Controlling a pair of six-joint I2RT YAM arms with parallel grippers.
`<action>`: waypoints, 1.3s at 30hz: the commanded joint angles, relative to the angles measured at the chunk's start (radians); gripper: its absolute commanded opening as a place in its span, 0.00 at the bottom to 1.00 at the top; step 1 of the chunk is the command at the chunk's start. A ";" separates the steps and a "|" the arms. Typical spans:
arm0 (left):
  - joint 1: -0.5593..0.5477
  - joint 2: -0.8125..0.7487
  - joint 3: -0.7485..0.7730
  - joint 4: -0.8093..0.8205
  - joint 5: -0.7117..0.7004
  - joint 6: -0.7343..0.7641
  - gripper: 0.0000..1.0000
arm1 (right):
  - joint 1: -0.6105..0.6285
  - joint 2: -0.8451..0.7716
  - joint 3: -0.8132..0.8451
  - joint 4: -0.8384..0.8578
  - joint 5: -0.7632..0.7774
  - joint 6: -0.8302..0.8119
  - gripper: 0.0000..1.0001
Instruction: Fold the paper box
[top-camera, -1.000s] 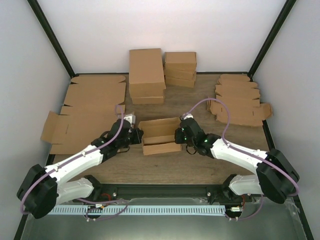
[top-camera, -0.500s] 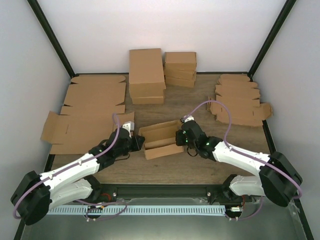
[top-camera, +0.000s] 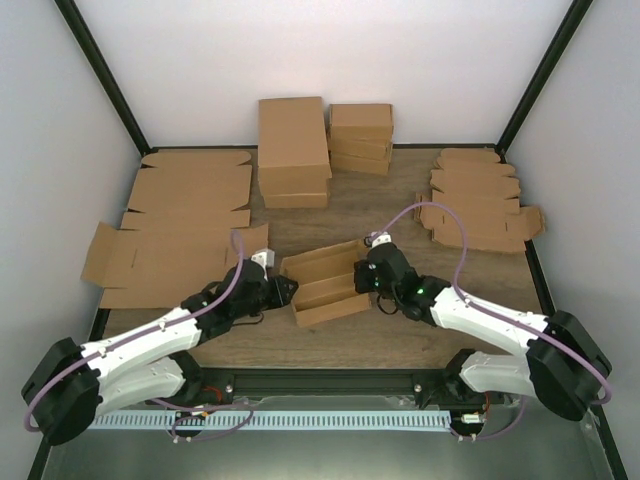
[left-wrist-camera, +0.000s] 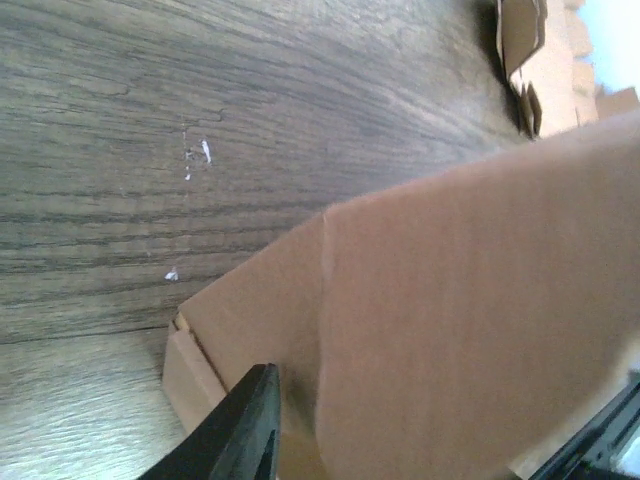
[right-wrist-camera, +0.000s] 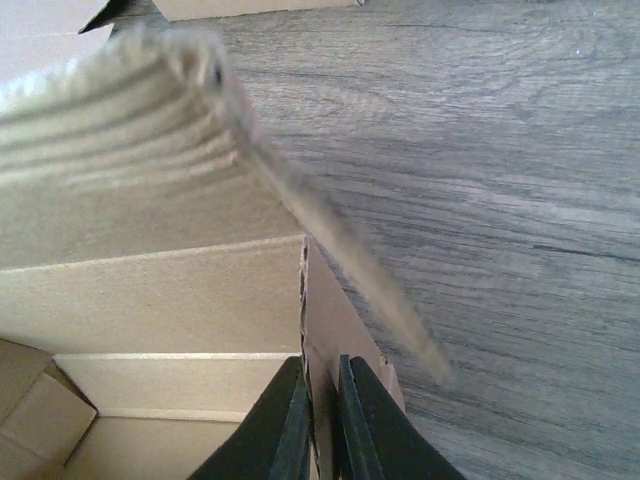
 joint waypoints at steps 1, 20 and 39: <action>-0.005 -0.054 0.029 -0.088 0.007 0.010 0.33 | 0.013 -0.025 -0.004 0.029 0.043 -0.039 0.10; 0.002 -0.117 0.402 -0.537 -0.038 0.417 0.60 | 0.013 -0.077 -0.093 0.073 -0.005 -0.068 0.09; -0.004 0.381 0.737 -0.660 0.103 0.979 0.57 | 0.013 -0.073 -0.110 0.100 -0.062 -0.182 0.08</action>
